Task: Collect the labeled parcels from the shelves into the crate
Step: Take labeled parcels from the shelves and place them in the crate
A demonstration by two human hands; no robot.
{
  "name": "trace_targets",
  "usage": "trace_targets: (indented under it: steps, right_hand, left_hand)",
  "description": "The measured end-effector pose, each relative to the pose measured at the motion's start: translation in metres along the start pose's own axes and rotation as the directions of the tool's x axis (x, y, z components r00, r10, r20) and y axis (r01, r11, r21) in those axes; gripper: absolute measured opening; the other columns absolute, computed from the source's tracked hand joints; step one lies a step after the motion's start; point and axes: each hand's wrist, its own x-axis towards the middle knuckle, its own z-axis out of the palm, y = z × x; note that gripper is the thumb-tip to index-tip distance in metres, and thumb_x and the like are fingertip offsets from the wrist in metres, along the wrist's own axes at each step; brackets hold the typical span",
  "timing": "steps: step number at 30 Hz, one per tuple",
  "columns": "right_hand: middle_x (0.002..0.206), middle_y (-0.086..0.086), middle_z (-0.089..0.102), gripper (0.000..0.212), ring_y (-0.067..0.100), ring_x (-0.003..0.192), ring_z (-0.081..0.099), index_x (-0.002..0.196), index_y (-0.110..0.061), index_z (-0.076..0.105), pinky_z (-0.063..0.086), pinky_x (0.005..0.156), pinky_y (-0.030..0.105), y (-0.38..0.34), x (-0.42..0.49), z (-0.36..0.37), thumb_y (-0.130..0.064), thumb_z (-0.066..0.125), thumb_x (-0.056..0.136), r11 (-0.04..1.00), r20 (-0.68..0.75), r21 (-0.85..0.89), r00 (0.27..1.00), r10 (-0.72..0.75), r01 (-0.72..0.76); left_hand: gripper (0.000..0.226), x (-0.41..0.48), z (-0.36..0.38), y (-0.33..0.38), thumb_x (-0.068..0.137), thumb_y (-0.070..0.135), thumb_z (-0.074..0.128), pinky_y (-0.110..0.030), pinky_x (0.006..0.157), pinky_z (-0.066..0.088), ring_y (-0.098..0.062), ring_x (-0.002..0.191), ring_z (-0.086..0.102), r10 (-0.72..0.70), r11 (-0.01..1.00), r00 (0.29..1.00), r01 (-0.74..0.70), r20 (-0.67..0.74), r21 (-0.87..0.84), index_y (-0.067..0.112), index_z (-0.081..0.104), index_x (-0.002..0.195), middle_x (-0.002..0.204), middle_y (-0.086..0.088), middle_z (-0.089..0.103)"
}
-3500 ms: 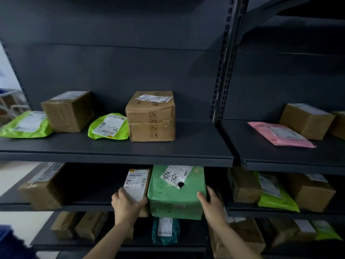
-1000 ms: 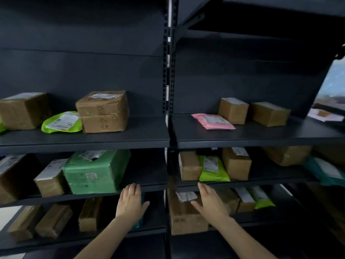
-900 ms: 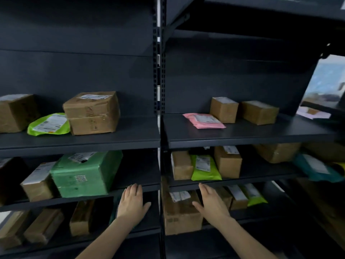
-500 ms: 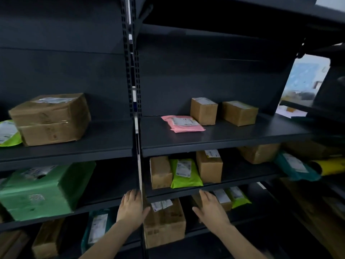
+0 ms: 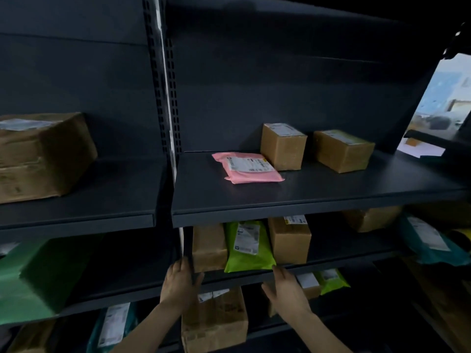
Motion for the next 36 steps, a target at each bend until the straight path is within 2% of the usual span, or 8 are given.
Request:
trace_targets:
  steps: [11, 18, 21, 25, 27, 29, 31, 36]
  right_hand:
    - [0.132, 0.005, 0.042, 0.049, 0.021, 0.122, 0.041, 0.137, -0.015, 0.03, 0.046, 0.087, 0.027, 0.014, 0.061, 0.024, -0.044, 0.033, 0.097, 0.995, 0.01, -0.055, 0.996, 0.089, -0.088]
    - [0.123, 0.009, 0.048, 0.043, 0.025, 0.113, 0.045, 0.14, -0.02, 0.031, 0.044, 0.079, 0.03, 0.02, 0.083, 0.038, -0.025, 0.037, 0.098, 0.999, -0.041, -0.03, 0.999, 0.029, -0.031]
    - [0.121, 0.009, 0.052, 0.045, 0.025, 0.108, 0.051, 0.141, -0.018, 0.033, 0.04, 0.072, 0.031, 0.02, 0.09, 0.037, -0.009, 0.032, 0.097, 0.999, -0.051, -0.034, 0.999, 0.003, -0.005]
    - [0.121, 0.006, 0.051, 0.043, 0.021, 0.091, 0.057, 0.139, -0.021, 0.035, 0.032, 0.057, 0.025, 0.023, 0.093, 0.035, -0.008, 0.031, 0.097, 0.998, -0.065, 0.065, 0.998, -0.008, 0.012]
    - [0.126, 0.005, 0.05, 0.041, 0.02, 0.095, 0.058, 0.135, -0.021, 0.04, 0.036, 0.061, 0.024, 0.024, 0.091, 0.035, -0.009, 0.033, 0.097, 0.993, -0.045, 0.114, 0.999, 0.006, -0.001]
    - [0.133, 0.004, 0.046, 0.038, 0.019, 0.103, 0.058, 0.133, -0.02, 0.044, 0.043, 0.073, 0.025, 0.024, 0.087, 0.035, -0.013, 0.037, 0.097, 0.985, -0.029, 0.171, 1.0, 0.009, -0.004]
    - [0.137, 0.004, 0.045, 0.034, 0.018, 0.11, 0.056, 0.13, -0.018, 0.049, 0.044, 0.086, 0.023, 0.025, 0.079, 0.033, -0.019, 0.043, 0.096, 0.973, -0.05, 0.23, 0.999, 0.003, 0.008]
    - [0.121, 0.008, 0.057, 0.025, 0.021, 0.099, 0.061, 0.114, -0.009, 0.063, 0.04, 0.078, 0.019, 0.029, 0.058, 0.028, -0.018, 0.054, 0.092, 0.949, -0.126, 0.31, 0.992, -0.012, 0.051]
  left_hand:
    - [0.073, 0.043, 0.015, 0.004, 0.095, 0.046, 0.04, -0.038, 0.111, 0.027, -0.034, 0.138, 0.027, -0.157, 0.913, 0.982, 0.185, 0.105, -0.364, 0.002, 0.017, 0.147, 0.149, -0.019, 0.03]
    - [0.094, 0.066, 0.028, 0.012, 0.072, 0.072, 0.051, -0.037, 0.104, 0.038, -0.031, 0.127, 0.046, -0.27, 0.585, 0.942, 0.323, 0.197, -0.744, 0.011, 0.036, 0.142, 0.139, -0.014, 0.048]
    - [0.07, 0.072, 0.031, 0.014, 0.079, 0.051, 0.06, -0.031, 0.093, 0.038, -0.03, 0.121, 0.05, -0.284, 0.455, 0.93, 0.346, 0.234, -0.82, 0.008, 0.048, 0.132, 0.13, -0.015, 0.055]
    - [0.066, 0.074, 0.035, 0.016, 0.071, 0.046, 0.064, -0.03, 0.09, 0.038, -0.029, 0.116, 0.053, -0.261, 0.37, 0.939, 0.311, 0.223, -0.876, 0.009, 0.053, 0.125, 0.126, -0.016, 0.059]
    - [0.058, 0.07, 0.033, 0.022, 0.073, 0.043, 0.065, -0.03, 0.091, 0.037, -0.029, 0.114, 0.053, -0.267, 0.347, 0.944, 0.282, 0.194, -0.894, 0.013, 0.052, 0.121, 0.123, -0.015, 0.058]
    - [0.089, 0.066, 0.032, 0.026, 0.048, 0.056, 0.061, -0.029, 0.09, 0.037, -0.023, 0.108, 0.051, -0.263, 0.352, 0.951, 0.253, 0.165, -0.901, 0.016, 0.048, 0.127, 0.116, -0.01, 0.057]
    - [0.101, 0.059, 0.028, 0.031, 0.042, 0.056, 0.06, -0.028, 0.089, 0.037, -0.02, 0.106, 0.05, -0.238, 0.378, 0.961, 0.226, 0.142, -0.898, 0.017, 0.043, 0.134, 0.114, -0.007, 0.055]
    - [0.087, 0.036, 0.023, 0.036, 0.056, 0.039, 0.067, -0.028, 0.076, 0.047, -0.022, 0.099, 0.056, -0.266, 0.445, 0.951, 0.266, 0.157, -0.855, 0.016, 0.039, 0.135, 0.118, -0.009, 0.056]
